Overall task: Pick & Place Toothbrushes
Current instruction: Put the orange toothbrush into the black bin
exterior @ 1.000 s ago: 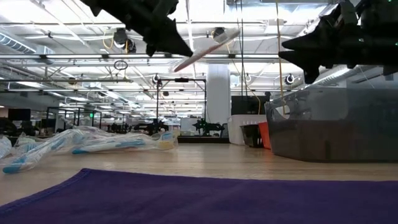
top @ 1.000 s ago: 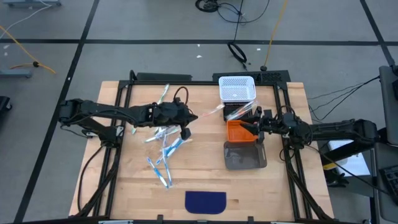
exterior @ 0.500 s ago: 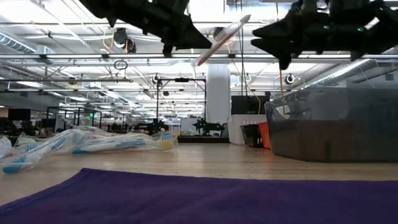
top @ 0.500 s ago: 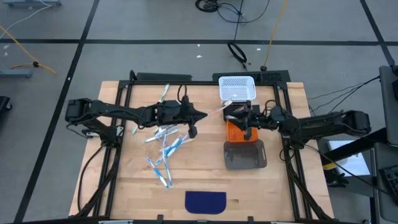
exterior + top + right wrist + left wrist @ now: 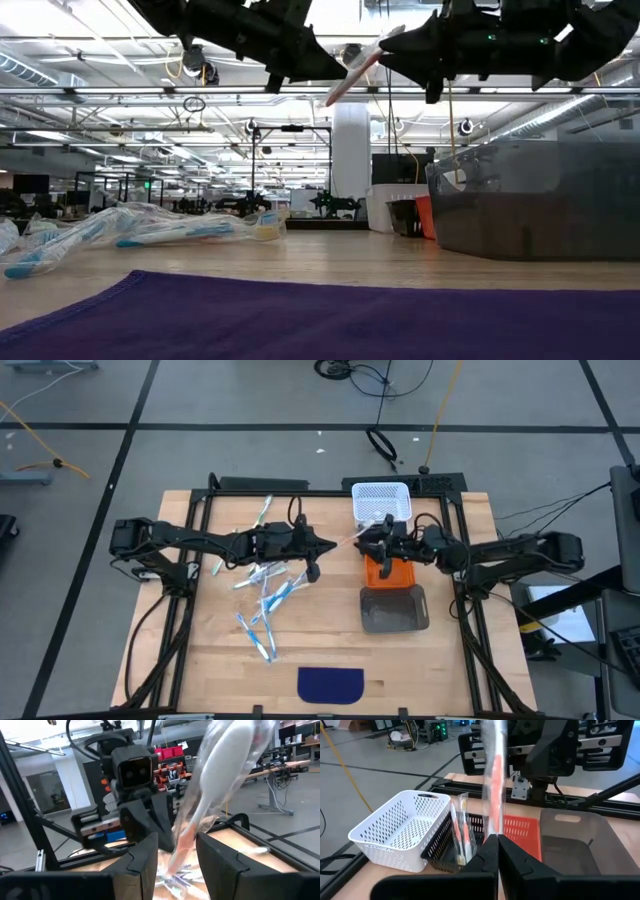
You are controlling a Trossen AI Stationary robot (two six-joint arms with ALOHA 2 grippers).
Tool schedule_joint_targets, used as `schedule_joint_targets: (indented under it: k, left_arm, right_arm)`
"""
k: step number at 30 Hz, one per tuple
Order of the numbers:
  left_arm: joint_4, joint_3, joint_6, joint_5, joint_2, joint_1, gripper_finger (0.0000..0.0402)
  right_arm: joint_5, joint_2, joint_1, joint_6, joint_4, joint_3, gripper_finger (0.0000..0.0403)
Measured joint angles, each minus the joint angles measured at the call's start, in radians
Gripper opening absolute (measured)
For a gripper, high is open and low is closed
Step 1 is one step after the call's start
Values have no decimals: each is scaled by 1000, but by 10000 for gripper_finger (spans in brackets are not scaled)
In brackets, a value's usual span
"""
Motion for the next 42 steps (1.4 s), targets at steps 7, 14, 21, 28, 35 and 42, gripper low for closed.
schedule_joint_targets:
  k: [7,14,21,28,35,42]
  left_arm:
    - [0,0,1,0,0,1,0]
    - [2,0,5,0,0,2,0]
    - [1,0,5,-5,0,2,2]
    - [1,0,5,-31,0,2,1]
    - [-75,0,30,-160,-42,4,33]
    - [-156,1,33,-180,-88,4,61]
  right_arm:
    - [5,35,-15,-15,22,22,123]
    - [2,41,-42,-3,32,22,59]
    - [-23,41,-41,-31,29,22,2]
    - [-12,41,-45,-29,11,22,0]
    - [13,-31,-64,-49,-133,22,0]
    - [149,-178,-66,-86,-385,5,0]
